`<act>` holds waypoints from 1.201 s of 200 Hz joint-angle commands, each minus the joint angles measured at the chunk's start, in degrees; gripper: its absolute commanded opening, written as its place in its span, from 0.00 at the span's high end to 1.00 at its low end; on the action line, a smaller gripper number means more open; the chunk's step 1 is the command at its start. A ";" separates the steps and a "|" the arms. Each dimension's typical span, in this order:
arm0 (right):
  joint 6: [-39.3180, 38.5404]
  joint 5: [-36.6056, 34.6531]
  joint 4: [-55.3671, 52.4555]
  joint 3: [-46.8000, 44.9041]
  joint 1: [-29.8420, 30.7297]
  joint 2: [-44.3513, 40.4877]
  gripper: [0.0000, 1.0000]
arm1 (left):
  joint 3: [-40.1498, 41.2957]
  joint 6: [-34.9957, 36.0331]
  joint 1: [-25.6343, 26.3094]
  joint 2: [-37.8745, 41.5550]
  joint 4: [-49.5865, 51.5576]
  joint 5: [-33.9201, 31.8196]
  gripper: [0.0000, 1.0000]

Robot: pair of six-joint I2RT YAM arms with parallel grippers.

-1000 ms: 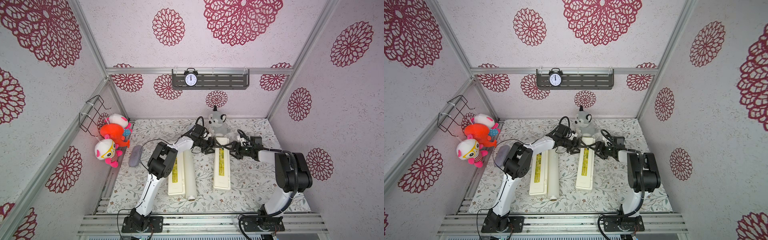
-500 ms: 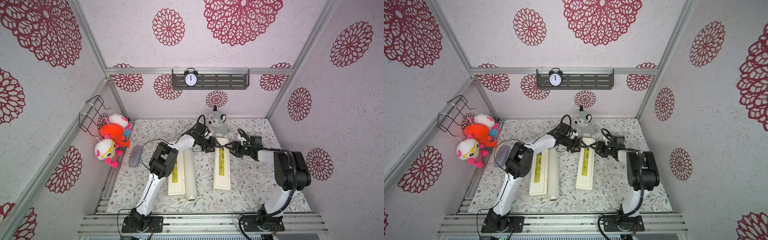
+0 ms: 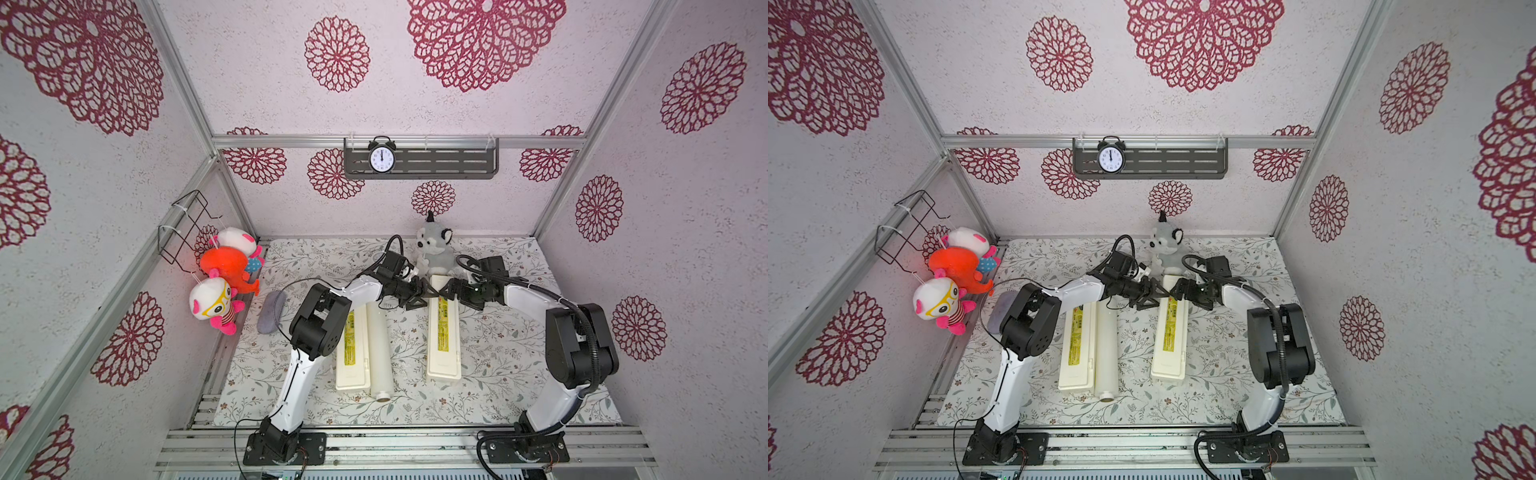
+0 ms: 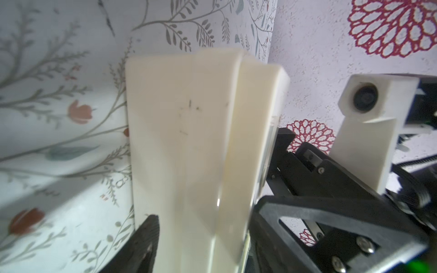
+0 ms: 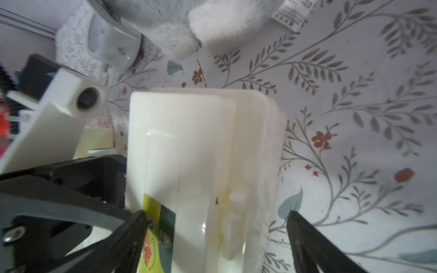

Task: Put plastic wrap rolls into dispensers
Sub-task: Close the lid on the plastic wrap cutting box, then open the lid of the plastic wrap cutting box.

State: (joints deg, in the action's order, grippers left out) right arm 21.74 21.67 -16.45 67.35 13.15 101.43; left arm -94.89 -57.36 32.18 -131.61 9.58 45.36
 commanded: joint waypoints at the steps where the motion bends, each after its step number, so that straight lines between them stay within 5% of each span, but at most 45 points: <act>1: -3.82 -10.15 -11.08 3.20 4.72 -1.94 0.03 | 3.25 -3.40 -1.19 4.16 -3.83 -1.27 0.35; 52: -0.33 -13.83 -12.81 4.42 8.42 -2.67 0.01 | 9.54 -3.83 -4.75 12.26 -7.01 -3.38 0.36; 131: 3.91 -26.15 -19.26 7.95 14.49 3.69 0.01 | 14.08 -1.45 -6.14 13.93 -6.96 -5.03 0.36; 240: 1.97 -6.07 -6.38 2.28 11.92 -3.32 0.06 | 13.87 -2.40 -4.82 9.74 -9.41 -2.38 0.36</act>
State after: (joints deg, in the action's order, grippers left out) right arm 25.36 4.71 -24.60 71.00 25.15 100.14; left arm -80.62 -59.44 26.59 -119.96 1.93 41.67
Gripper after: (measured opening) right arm 0.945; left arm 0.642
